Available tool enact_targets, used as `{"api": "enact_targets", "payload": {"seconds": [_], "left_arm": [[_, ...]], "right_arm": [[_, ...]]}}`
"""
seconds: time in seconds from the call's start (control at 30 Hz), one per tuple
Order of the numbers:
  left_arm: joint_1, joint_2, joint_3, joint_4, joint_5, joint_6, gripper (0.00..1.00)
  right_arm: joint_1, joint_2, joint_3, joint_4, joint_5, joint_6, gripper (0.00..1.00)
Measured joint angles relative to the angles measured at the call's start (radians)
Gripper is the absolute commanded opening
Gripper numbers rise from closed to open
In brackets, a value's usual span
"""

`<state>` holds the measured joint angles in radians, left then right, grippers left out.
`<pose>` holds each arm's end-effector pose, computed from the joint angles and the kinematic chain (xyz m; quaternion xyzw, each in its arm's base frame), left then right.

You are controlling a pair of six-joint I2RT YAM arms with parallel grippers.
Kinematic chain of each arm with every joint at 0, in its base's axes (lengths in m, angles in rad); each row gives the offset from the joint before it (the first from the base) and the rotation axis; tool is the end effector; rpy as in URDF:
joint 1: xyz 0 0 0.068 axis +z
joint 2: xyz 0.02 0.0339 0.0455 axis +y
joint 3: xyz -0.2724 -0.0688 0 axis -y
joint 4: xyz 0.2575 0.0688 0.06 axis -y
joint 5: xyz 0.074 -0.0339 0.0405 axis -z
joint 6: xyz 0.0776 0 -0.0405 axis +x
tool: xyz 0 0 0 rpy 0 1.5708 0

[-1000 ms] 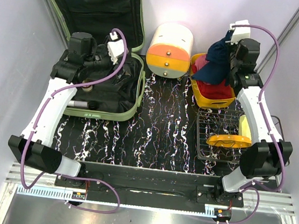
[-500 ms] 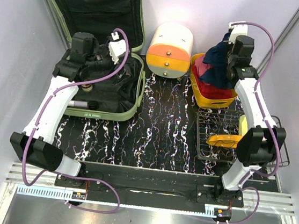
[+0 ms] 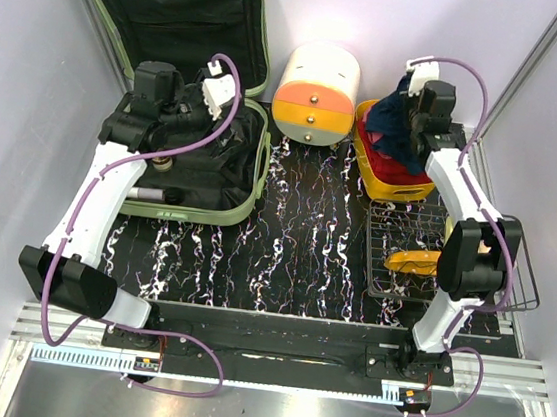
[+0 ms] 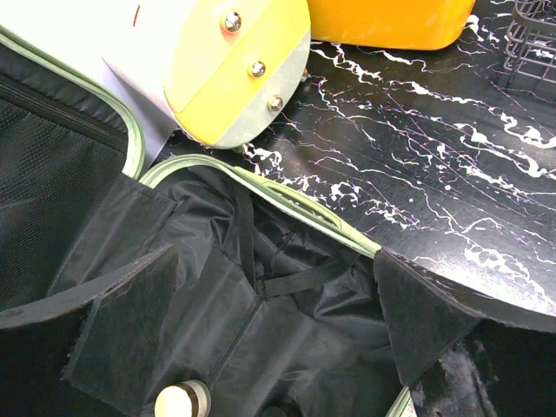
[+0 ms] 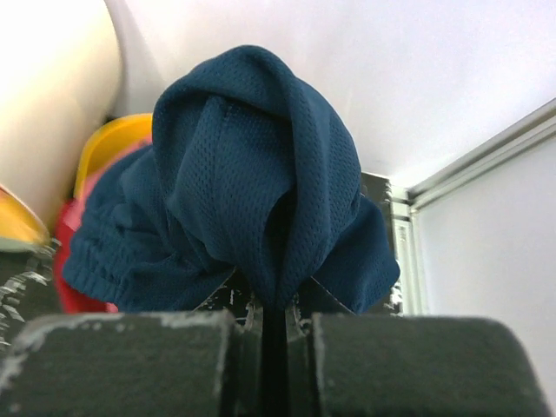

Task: Open, take out, and arrange the luggage

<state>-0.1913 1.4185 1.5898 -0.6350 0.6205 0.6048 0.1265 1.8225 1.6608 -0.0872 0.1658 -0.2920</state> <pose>0.3300 -0.1099 0.4244 0.4619 0.6845 -0.1514 0.5433 0.4952 0.0501 0.3580 -0.1137 0.7801 -0.1157 0.6043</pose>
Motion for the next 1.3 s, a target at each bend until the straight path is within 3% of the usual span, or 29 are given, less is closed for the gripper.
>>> {"api": "enact_targets", "payload": {"seconds": [0.27, 0.4, 0.6, 0.63, 0.77, 0.87, 1.07, 1.3], "left_arm": [[0.000, 0.018, -0.022, -0.004, -0.034, 0.000, 0.99], [0.000, 0.044, -0.022, -0.007, -0.073, -0.003, 0.99], [0.007, 0.077, -0.022, -0.024, -0.105, -0.016, 0.99], [0.010, 0.078, -0.022, -0.024, -0.107, -0.019, 0.99], [0.021, 0.078, -0.022, -0.025, -0.109, -0.028, 0.99], [0.028, 0.078, -0.022, -0.025, -0.109, -0.031, 0.99], [0.031, 0.078, -0.022, -0.026, -0.109, -0.036, 0.99], [0.032, 0.078, -0.022, -0.031, -0.108, -0.039, 0.99]], "right_arm": [[0.014, 0.013, -0.245, 0.288, 0.046, -0.381, 0.00], [0.046, 0.024, -0.286, 0.325, 0.049, -0.476, 0.05], [0.055, 0.025, -0.254, 0.205, -0.003, -0.440, 0.45], [0.053, 0.024, -0.244, 0.175, -0.017, -0.426, 0.58], [0.039, 0.006, -0.192, 0.003, -0.119, -0.352, 0.79], [0.019, -0.033, -0.149, -0.137, -0.222, -0.292, 0.86], [-0.013, -0.071, 0.008, -0.312, -0.370, -0.189, 0.84], [-0.027, -0.040, 0.162, -0.345, -0.437, -0.082, 0.71]]}}
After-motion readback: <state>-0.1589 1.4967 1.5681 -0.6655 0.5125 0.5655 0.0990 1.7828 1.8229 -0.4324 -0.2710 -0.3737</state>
